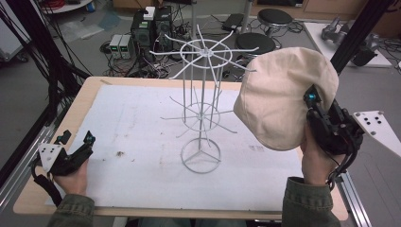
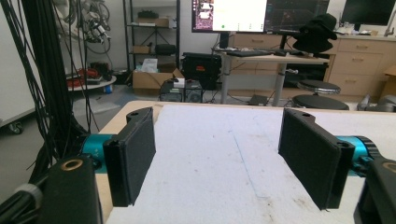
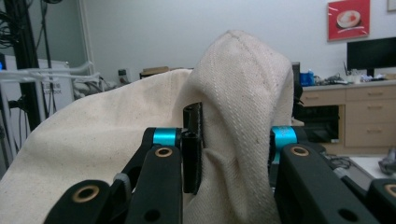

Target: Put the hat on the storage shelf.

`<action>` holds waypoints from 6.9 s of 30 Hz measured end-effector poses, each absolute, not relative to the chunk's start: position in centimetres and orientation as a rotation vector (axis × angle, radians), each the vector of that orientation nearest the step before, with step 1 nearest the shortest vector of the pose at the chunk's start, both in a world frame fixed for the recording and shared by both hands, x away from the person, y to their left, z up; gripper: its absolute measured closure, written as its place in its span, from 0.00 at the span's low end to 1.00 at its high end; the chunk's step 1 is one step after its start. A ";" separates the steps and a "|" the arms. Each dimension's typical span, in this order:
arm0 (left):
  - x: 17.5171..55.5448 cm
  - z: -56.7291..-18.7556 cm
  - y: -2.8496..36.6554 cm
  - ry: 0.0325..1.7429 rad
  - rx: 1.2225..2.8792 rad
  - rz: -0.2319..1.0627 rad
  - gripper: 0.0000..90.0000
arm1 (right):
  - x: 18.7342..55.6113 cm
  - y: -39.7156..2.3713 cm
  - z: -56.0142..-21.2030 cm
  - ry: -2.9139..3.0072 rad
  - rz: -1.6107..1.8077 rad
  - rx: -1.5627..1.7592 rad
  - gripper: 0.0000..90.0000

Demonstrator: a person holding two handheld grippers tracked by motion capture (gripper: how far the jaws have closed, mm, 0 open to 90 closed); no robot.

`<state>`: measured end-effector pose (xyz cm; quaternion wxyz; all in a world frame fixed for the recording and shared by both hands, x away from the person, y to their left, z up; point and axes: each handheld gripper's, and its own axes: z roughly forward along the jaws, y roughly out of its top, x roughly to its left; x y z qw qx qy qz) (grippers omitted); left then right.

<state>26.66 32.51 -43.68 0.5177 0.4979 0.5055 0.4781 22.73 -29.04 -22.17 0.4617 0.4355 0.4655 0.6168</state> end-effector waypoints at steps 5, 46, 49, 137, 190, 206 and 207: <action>26.7 -43.7 32.5 1.211 1.191 1.147 0.31 | 22.4 -28.7 -21.3 1.125 1.512 1.042 0.80; 26.7 -43.7 32.4 1.210 1.198 1.143 0.31 | 20.9 -29.2 -15.7 0.972 1.543 0.940 0.80; 26.7 -43.7 32.4 1.210 1.198 1.141 0.31 | 21.1 -29.0 -15.6 0.970 1.549 0.929 0.80; 26.8 -43.8 32.4 1.209 1.200 1.136 0.31 | 24.7 -28.3 -19.5 1.157 1.886 0.971 0.78; 26.8 -43.7 32.4 1.212 1.186 1.127 0.31 | 25.8 -28.2 -25.4 1.348 1.593 1.106 0.13; 26.9 -43.7 32.3 1.209 1.189 1.125 0.31 | 26.1 -28.9 -30.3 1.291 1.405 1.227 0.13; 26.9 -43.7 32.3 1.209 1.189 1.125 0.31 | 26.1 -28.9 -30.8 1.299 1.386 1.237 0.13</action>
